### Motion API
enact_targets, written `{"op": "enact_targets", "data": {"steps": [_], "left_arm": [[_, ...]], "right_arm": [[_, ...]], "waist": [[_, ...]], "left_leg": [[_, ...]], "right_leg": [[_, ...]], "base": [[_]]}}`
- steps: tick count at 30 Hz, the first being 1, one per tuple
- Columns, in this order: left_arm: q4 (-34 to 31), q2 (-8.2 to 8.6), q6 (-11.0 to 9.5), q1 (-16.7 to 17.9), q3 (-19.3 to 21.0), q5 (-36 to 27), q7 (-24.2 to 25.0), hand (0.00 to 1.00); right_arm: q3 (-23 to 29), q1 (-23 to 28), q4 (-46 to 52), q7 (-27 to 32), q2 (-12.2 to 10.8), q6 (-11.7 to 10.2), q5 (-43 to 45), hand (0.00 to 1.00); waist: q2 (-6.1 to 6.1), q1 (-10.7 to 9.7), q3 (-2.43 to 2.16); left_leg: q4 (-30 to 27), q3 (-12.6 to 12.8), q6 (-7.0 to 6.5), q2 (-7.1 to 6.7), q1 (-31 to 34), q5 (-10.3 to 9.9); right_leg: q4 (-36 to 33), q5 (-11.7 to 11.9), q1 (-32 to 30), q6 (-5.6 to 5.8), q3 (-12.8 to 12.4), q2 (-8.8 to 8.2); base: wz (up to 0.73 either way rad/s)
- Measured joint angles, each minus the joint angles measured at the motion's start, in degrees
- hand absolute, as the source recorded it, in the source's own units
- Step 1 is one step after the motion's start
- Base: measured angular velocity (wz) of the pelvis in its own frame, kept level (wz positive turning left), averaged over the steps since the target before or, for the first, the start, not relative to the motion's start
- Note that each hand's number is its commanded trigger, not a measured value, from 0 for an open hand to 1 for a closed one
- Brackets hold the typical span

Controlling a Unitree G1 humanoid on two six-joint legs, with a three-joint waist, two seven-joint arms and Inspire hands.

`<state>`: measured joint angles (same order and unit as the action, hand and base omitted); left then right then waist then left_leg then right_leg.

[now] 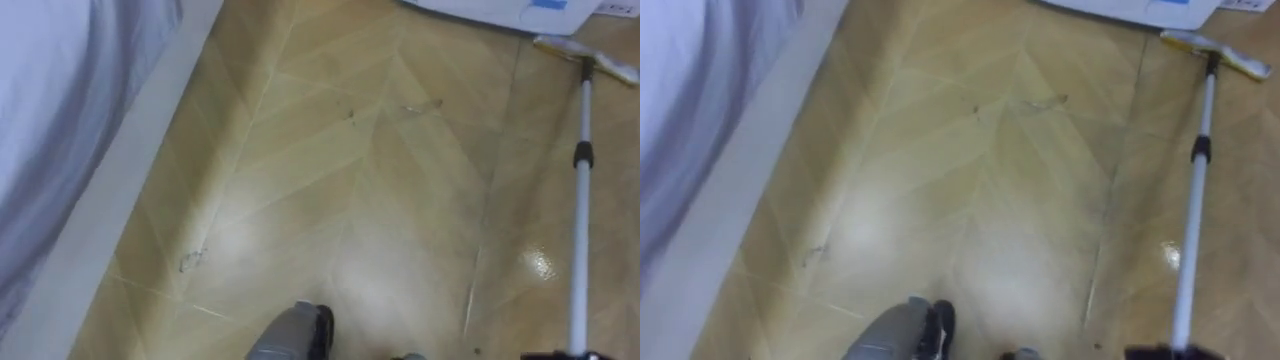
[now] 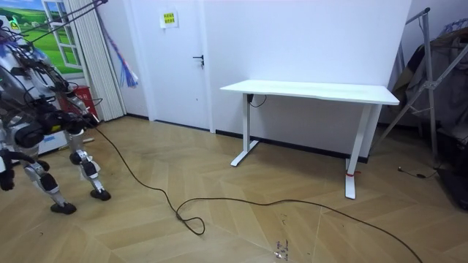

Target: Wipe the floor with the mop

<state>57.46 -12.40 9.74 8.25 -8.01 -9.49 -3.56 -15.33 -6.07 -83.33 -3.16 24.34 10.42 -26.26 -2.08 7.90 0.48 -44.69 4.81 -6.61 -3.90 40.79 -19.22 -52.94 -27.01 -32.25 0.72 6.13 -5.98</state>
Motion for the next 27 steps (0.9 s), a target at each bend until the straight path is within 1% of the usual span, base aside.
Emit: {"op": "enact_targets", "data": {"steps": [1,2,3,4,5,6,7,8,9,10,11,12,13,14,15,16,17,18,20,22,24,27], "left_arm": [[0.02,0.68,-0.14,-0.01,0.51,1.01,-0.05,0.00],[0.07,0.85,-0.16,-0.01,0.55,1.33,-0.10,0.00],[0.22,1.13,-0.16,-0.04,0.56,1.48,-0.34,0.00],[0.26,1.74,-0.08,-0.05,1.13,2.02,-0.84,0.00],[0.28,2.07,-0.02,-0.04,1.35,2.32,-1.07,0.00],[0.28,2.42,0.19,0.02,1.50,2.29,-1.29,0.00],[0.30,2.79,0.38,-0.02,1.50,2.30,-1.35,0.00],[0.01,3.19,0.83,-0.02,1.48,2.33,-1.35,0.00],[-0.15,3.19,0.85,-0.05,1.58,2.32,-1.35,0.00],[0.05,3.21,0.75,0.01,2.54,2.25,-1.35,0.00],[0.33,3.20,0.72,0.09,3.10,2.26,-1.36,0.00],[0.94,3.17,0.74,0.07,3.95,2.26,-1.38,0.00],[1.10,3.19,0.83,0.00,4.65,2.25,-1.37,0.00],[1.22,3.17,0.91,0.00,4.88,2.15,-1.37,0.00],[1.85,3.17,0.93,0.05,5.05,2.15,-1.38,0.00],[2.17,3.15,1.12,0.10,5.08,2.13,-1.40,0.00],[2.16,2.99,1.10,0.09,5.14,2.12,-1.44,0.00],[2.08,2.64,1.10,-0.02,5.17,2.23,-1.44,0.00],[2.15,2.58,1.21,0.09,5.53,2.30,-1.87,0.00],[2.16,2.49,1.43,0.40,5.57,2.22,-2.09,0.00],[2.22,2.50,1.69,0.57,5.54,2.23,-2.28,0.00],[2.30,2.49,1.71,0.72,5.56,2.62,-2.32,0.00]], "right_arm": [[0.01,1.62,-0.75,1.17,-1.29,0.00,1.44,1.00],[0.00,2.19,-1.14,1.81,-2.29,0.00,1.82,1.00],[-0.01,3.45,-1.20,2.63,-4.38,-0.01,2.02,1.00],[-0.01,3.88,-1.19,3.05,-6.23,-0.02,2.04,1.00],[-0.03,3.89,-1.19,3.09,-6.97,-0.04,2.04,1.00],[-0.21,4.05,-1.20,3.16,-8.09,-0.17,2.16,1.00],[-0.27,4.16,-1.20,3.22,-8.36,-0.28,2.39,1.00],[-0.25,4.28,-1.20,3.26,-8.73,-0.31,3.30,1.00],[-0.19,4.17,-1.20,3.22,-9.06,-0.25,4.02,1.00],[0.32,4.20,-1.22,3.10,-9.43,-0.15,4.48,1.00],[0.48,4.31,-1.23,2.91,-9.62,0.03,4.68,1.00],[0.95,4.61,-1.23,2.48,-9.87,0.53,5.10,1.00],[1.03,4.95,-1.23,2.15,-9.92,0.90,5.58,1.00],[1.04,5.10,-1.27,2.02,-9.92,1.10,5.69,1.00],[1.04,5.26,-1.40,1.74,-9.90,1.60,5.87,1.00],[1.02,5.33,-1.23,1.42,-9.88,1.93,6.09,1.00],[1.03,5.34,-1.16,1.12,-9.85,2.13,6.10,1.00],[1.07,5.25,-0.97,0.71,-9.85,2.24,6.13,1.00],[1.33,5.26,-0.42,0.02,-9.87,2.38,6.27,1.00],[1.53,5.36,0.62,-0.71,-9.88,2.95,6.20,1.00],[1.44,5.48,1.40,-0.85,-10.24,3.12,4.67,1.00],[1.50,5.70,3.05,-1.52,-10.88,3.37,2.61,1.00]], "waist": [[-0.77,-1.42,-0.22],[-1.03,-1.78,-0.09],[-1.54,-2.77,-0.18],[-1.51,-3.01,-0.15],[-1.12,-3.02,0.18],[-0.15,-3.22,0.54],[-0.04,-3.51,0.71],[-0.34,-4.02,0.48],[-0.16,-4.34,0.48],[0.44,-4.49,0.62],[0.75,-4.48,0.60],[1.23,-4.52,0.56],[1.47,-4.69,0.54],[1.54,-4.75,0.51],[1.88,-4.73,0.58],[2.27,-4.71,0.43],[2.62,-4.68,0.33],[3.16,-4.67,0.37],[3.67,-4.65,0.35],[3.88,-4.64,0.39],[4.21,-4.38,0.32],[4.31,-4.52,0.30]], "left_leg": [[0.13,-0.32,-0.26,-0.26,-1.55,-0.75],[0.45,-0.62,-0.33,-0.31,-2.58,-1.06],[1.71,-1.84,-0.30,-0.39,-4.46,-1.25],[3.86,-2.31,0.08,-0.44,-6.59,-0.89],[5.05,-2.42,0.24,-0.62,-7.84,-0.58],[7.23,-2.43,0.56,-1.05,-9.98,-0.17],[7.95,-2.66,0.79,-0.80,-10.79,-0.04],[9.81,-3.65,1.41,-0.52,-12.55,0.41],[12.10,-3.95,1.88,-0.07,-14.48,1.13],[14.57,-4.09,2.38,0.23,-16.79,1.88],[15.97,-4.22,2.56,0.27,-18.03,2.33],[18.18,-4.84,3.03,0.44,-20.11,3.00],[19.59,-5.34,3.35,0.63,-21.67,3.50],[20.10,-5.50,3.46,0.95,-22.53,3.64],[21.14,-5.62,3.74,1.20,-24.22,3.84],[21.70,-5.67,4.04,1.32,-25.36,4.03],[22.02,-5.67,4.07,1.37,-25.84,4.05],[22.67,-5.68,4.28,1.52,-27.02,4.17],[24.03,-5.58,4.34,1.78,-29.17,4.21],[25.46,-5.57,4.37,2.09,-31.63,4.23],[27.72,-5.44,4.85,2.23,-34.71,4.52],[29.09,-5.22,4.95,2.36,-37.25,4.58]], "right_leg": [[-2.46,1.76,-0.14,0.26,-0.43,-0.19],[-3.84,2.89,-0.59,0.54,-0.76,-0.16],[-4.47,4.28,-0.51,0.81,-1.64,0.03],[-0.33,4.21,-0.30,0.87,-2.42,0.20],[2.96,4.30,-0.09,0.98,-2.70,0.04],[11.16,5.15,1.45,0.88,-2.73,0.07],[12.42,5.86,2.15,0.50,-2.17,0.31],[15.52,6.71,4.66,-0.09,-0.92,0.82],[18.37,7.56,6.89,-0.58,-0.28,1.37],[21.05,8.36,9.30,-0.99,0.15,1.84],[22.50,8.75,10.54,-1.15,0.29,2.09],[24.96,9.37,12.72,-1.49,0.93,2.44],[27.13,9.79,14.79,-1.75,1.86,2.71],[28.10,9.96,15.77,-1.87,2.11,2.82],[30.03,10.37,17.71,-2.13,2.53,3.06],[31.44,10.52,19.41,-2.32,2.88,3.33],[31.95,10.54,20.00,-2.36,2.94,3.46],[32.97,10.61,21.40,-2.50,3.25,3.66],[35.12,10.92,24.05,-2.67,3.47,4.12],[37.19,11.55,26.91,-2.76,3.62,4.52],[39.18,12.12,29.66,-2.79,3.77,5.12],[41.11,12.51,32.29,-2.86,4.20,5.18]], "base": [[0.10],[0.00],[-0.24],[-0.36],[-0.51],[-0.34],[-0.18],[0.04],[0.06],[0.00],[0.06],[0.18],[0.24],[0.22],[0.14],[0.11],[0.11],[0.10],[0.04],[-0.03],[-0.14],[-0.07]]}}
